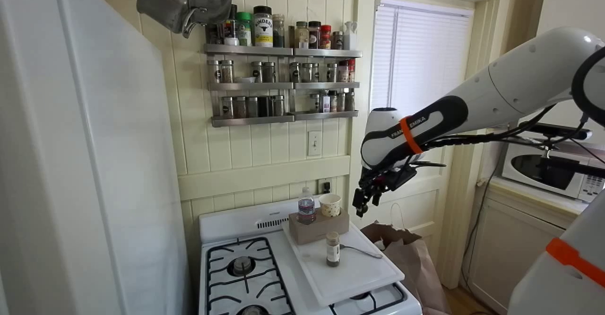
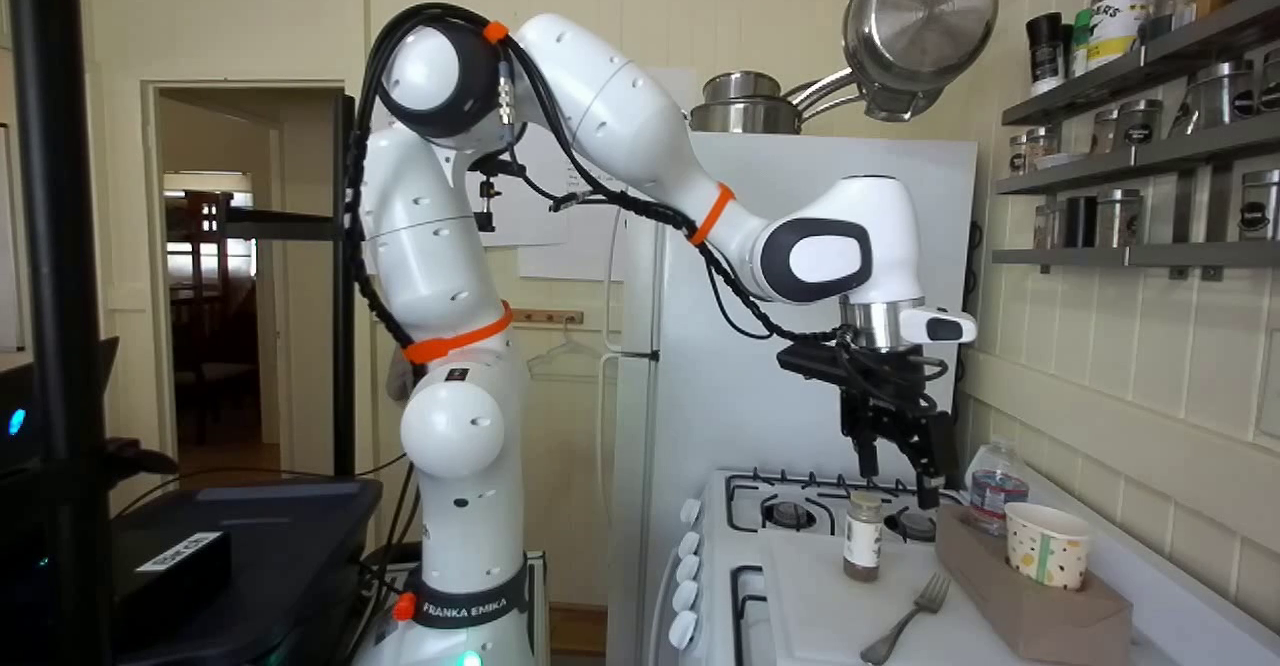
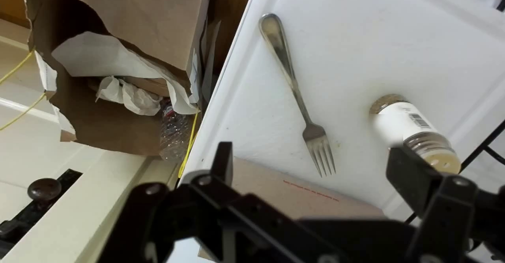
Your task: Put the fork in the coffee cup on the right.
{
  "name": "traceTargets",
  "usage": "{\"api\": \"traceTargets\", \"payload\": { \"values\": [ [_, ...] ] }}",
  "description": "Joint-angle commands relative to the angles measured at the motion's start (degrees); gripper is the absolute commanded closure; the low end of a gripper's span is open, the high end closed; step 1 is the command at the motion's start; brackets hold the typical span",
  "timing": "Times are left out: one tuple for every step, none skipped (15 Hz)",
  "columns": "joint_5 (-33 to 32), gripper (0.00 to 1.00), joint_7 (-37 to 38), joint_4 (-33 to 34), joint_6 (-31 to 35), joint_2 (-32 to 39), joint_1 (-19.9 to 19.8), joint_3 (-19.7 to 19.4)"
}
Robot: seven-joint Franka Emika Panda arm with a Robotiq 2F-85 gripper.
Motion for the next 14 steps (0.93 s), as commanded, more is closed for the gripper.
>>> {"api": "traceTargets", "payload": {
  "values": [
    [0.0, 0.0, -8.7, 0.1, 0.6, 3.0, 0.8, -1.4],
    [-0.9, 0.0, -11.4, -0.4, 1.8, 4.1, 0.8, -1.6],
    [-1.5, 0.0, -13.9, -0.7, 2.5, 5.5, 0.6, -1.9],
    [-1.0, 0.0, -17.9, -0.8, 2.9, 6.8, 0.8, -2.5],
    [-0.1, 0.0, -21.9, -0.8, 3.2, 8.2, 1.0, -3.1],
    [1.6, 0.0, -26.5, -0.7, 3.8, 9.4, 1.1, -3.9],
    [4.2, 0.0, -28.1, 0.4, 2.6, 10.9, 0.9, -4.2],
    [1.1, 0.0, -22.7, -0.4, 1.8, 8.2, -0.2, -2.3],
    [2.1, 0.0, -24.8, -0.2, 1.9, 9.4, -0.4, -2.6],
    [2.7, 0.0, -25.9, 0.0, 1.9, 10.2, -0.5, -2.8],
    [3.0, 0.0, -26.4, 0.3, 1.9, 10.7, -0.6, -2.8],
    [1.3, 0.0, -28.0, 0.2, 2.9, 11.7, -0.3, -2.4],
    [0.7, 0.0, -27.0, 0.9, 2.7, 13.5, -0.3, -1.9],
    [0.2, 0.0, -26.3, 1.3, 3.1, 15.2, -0.2, -1.5]
  ]
}}
